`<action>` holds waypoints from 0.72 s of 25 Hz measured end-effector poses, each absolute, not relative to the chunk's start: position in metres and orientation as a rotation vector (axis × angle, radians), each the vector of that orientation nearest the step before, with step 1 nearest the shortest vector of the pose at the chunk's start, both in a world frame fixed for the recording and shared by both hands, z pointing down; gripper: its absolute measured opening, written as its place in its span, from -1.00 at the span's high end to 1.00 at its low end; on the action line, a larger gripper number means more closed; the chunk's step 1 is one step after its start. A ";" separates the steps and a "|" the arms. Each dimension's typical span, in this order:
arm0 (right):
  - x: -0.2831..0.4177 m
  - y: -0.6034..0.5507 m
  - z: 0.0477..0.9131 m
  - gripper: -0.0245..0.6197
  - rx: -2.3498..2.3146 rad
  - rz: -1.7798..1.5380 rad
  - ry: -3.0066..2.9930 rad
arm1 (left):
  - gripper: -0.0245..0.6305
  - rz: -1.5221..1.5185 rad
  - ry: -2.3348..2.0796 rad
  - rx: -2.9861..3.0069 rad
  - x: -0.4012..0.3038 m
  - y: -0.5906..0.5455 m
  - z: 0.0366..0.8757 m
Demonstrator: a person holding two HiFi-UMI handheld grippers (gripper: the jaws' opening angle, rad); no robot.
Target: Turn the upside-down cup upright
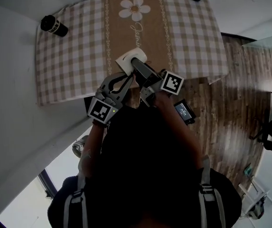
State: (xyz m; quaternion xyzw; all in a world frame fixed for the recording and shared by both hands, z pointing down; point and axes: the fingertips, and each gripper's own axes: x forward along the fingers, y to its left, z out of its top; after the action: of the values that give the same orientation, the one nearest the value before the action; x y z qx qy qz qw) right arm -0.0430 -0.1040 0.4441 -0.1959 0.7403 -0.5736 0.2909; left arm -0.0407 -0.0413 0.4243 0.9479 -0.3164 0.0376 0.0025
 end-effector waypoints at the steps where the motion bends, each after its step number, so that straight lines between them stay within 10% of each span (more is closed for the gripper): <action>1: -0.044 -0.105 0.444 -0.24 -0.516 -1.530 1.977 | 0.85 0.134 -0.989 2.983 -0.040 -0.041 0.426; 18: -0.045 -0.112 0.458 -0.29 -0.432 -1.635 1.848 | 0.84 0.479 -0.967 3.163 -0.031 -0.037 0.450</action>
State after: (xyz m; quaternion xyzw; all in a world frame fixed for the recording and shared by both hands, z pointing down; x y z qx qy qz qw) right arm -0.0451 -0.1119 0.4582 -0.1637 0.7007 -0.6198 0.3130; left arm -0.0308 -0.0371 0.4503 0.9417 -0.2878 0.1426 -0.0997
